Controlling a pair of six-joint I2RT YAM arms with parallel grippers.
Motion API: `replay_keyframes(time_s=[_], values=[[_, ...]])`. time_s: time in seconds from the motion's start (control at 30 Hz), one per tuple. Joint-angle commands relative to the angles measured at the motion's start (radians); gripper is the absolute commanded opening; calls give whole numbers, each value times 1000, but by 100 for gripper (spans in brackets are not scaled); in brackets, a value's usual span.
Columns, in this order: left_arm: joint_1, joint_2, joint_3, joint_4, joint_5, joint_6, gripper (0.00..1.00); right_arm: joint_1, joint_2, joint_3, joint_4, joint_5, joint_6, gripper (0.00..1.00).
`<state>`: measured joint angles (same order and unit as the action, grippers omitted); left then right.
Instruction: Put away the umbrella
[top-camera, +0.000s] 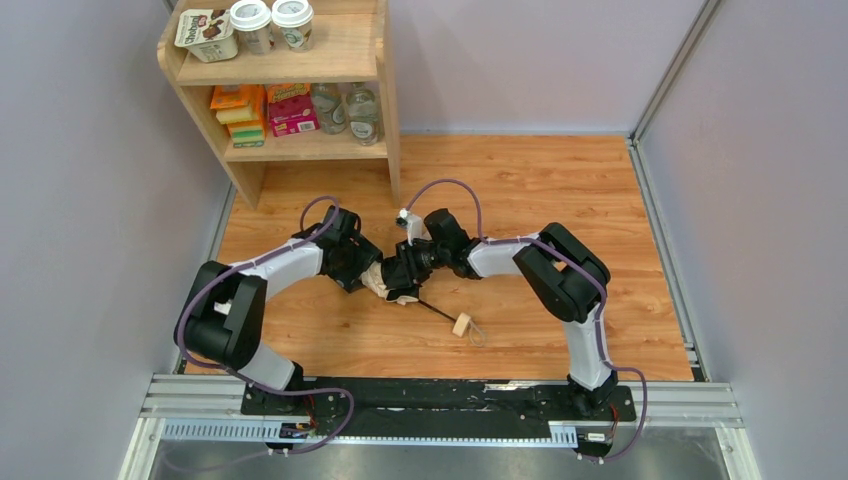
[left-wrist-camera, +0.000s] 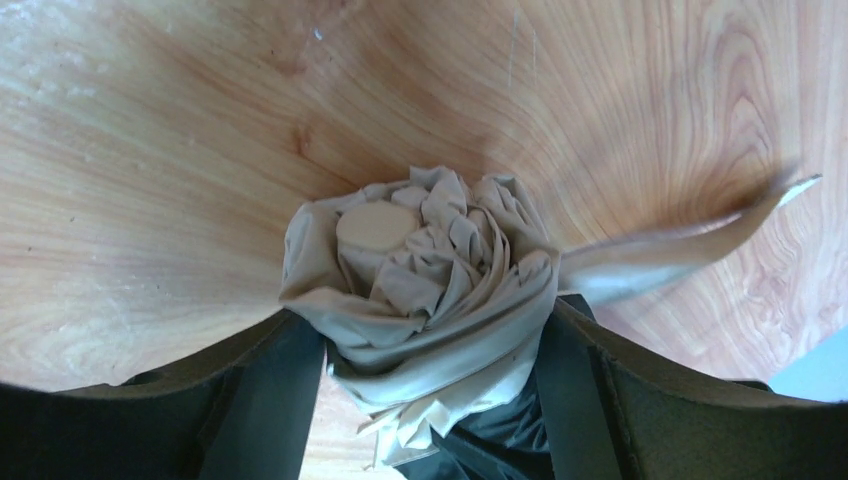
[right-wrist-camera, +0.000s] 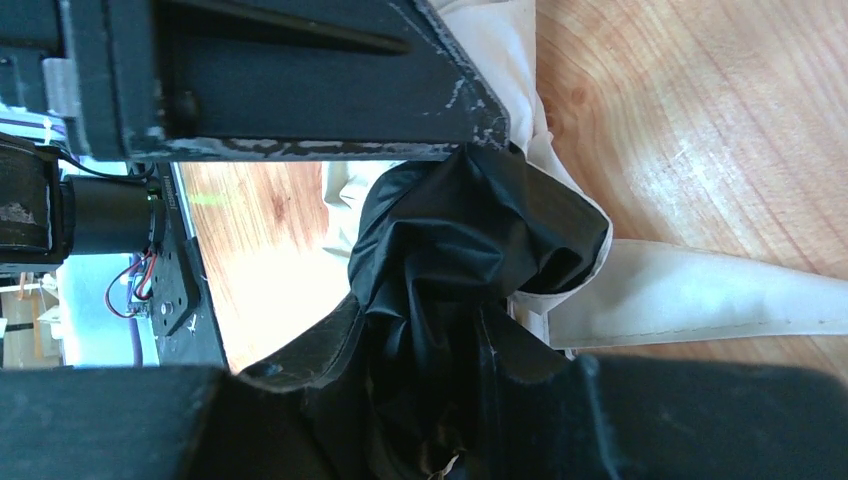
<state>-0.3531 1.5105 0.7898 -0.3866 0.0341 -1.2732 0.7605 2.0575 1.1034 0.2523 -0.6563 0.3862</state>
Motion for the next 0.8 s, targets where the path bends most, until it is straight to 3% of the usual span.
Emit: replay_keyframes(time_s=[0.0, 0.13, 0.2, 0.23, 0.27, 0.3, 0.33, 0.4, 0.47, 0.57, 0.63, 0.77], values=[[-6, 69, -56, -5, -144, 26, 79, 31, 109, -51, -307, 64, -107, 0], [-18, 155, -96, -37, -146, 17, 76, 42, 98, -33, -352, 76, -141, 0], [-30, 211, -113, -52, -140, 17, 49, 45, 82, -30, -352, 78, -148, 0], [-35, 244, -124, -29, -120, 17, 43, 52, 70, -21, -370, 93, -161, 0], [-35, 257, -151, -15, -105, 15, 30, 63, 56, 2, -396, 122, -173, 0], [-35, 278, -161, -2, -93, 14, 26, 74, 44, 22, -419, 139, -188, 0], [-40, 286, -172, 3, -91, 27, 13, 83, 30, 41, -442, 153, -196, 0], [-55, 281, -176, -17, -100, 37, 0, 97, 9, 90, -484, 185, -205, 5], [-58, 272, -187, -21, -89, 35, 0, 106, -5, 159, -530, 210, -205, 11], [-63, 225, -204, -38, -60, 20, 0, 111, -29, 222, -548, 267, -190, 32], [-75, 183, -205, -84, -60, -18, 0, 123, -49, 242, -538, 316, -198, 56], [-84, 145, -160, -184, -56, -54, 0, 189, -88, 254, -504, 427, -263, 76]])
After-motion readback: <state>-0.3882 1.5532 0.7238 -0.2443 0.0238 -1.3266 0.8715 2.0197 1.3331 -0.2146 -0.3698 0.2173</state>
